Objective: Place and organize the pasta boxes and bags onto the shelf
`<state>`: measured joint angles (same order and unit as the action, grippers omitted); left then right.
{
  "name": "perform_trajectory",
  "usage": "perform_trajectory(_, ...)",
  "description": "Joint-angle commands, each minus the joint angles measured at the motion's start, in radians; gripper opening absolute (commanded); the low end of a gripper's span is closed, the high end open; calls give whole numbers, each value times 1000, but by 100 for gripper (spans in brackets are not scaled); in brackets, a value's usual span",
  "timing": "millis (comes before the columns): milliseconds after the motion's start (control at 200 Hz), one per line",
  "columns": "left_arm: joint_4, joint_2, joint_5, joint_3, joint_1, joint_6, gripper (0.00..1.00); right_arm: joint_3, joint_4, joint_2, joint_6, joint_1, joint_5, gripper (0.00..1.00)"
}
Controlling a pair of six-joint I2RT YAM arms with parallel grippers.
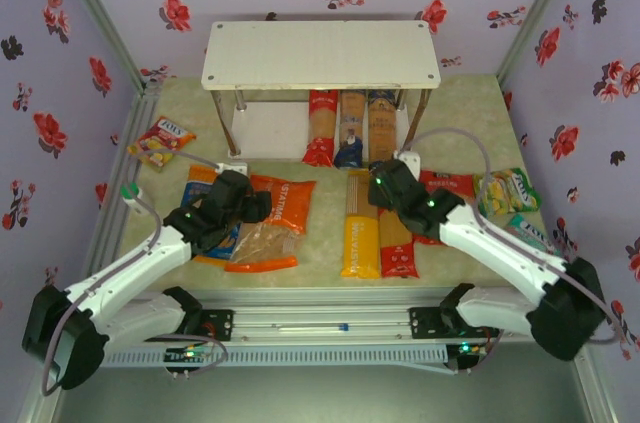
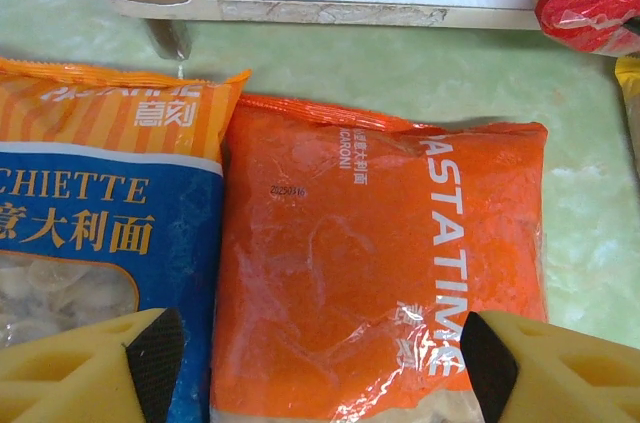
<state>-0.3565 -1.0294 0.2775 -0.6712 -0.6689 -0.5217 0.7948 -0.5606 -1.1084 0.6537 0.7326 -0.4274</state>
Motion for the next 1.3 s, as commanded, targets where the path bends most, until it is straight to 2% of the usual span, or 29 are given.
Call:
perform_trajectory(0, 56, -18, -5, 0, 6, -17, 78, -71, -190, 60, 145, 34, -30, 75)
perform_trajectory(205, 74, -70, -55, -34, 6, -8, 81, -162, -153, 32, 220, 51, 51, 77)
perform_trajectory(445, 71, -51, -57, -23, 8, -6, 81, -213, -52, -68, 255, 51, 160, 78)
perform_trajectory(830, 89, -38, -57, 9, 19, -11, 82, -242, 5, -120, 290, 55, 220, 86)
perform_trajectory(1085, 96, -40, -59, 15, 26, -11, 82, -292, 13, -120, 326, 58, 226, 86)
perform_trajectory(1295, 99, -41, -60, 19, 28, -12, 82, -287, 72, -197, 331, 71, 259, 85)
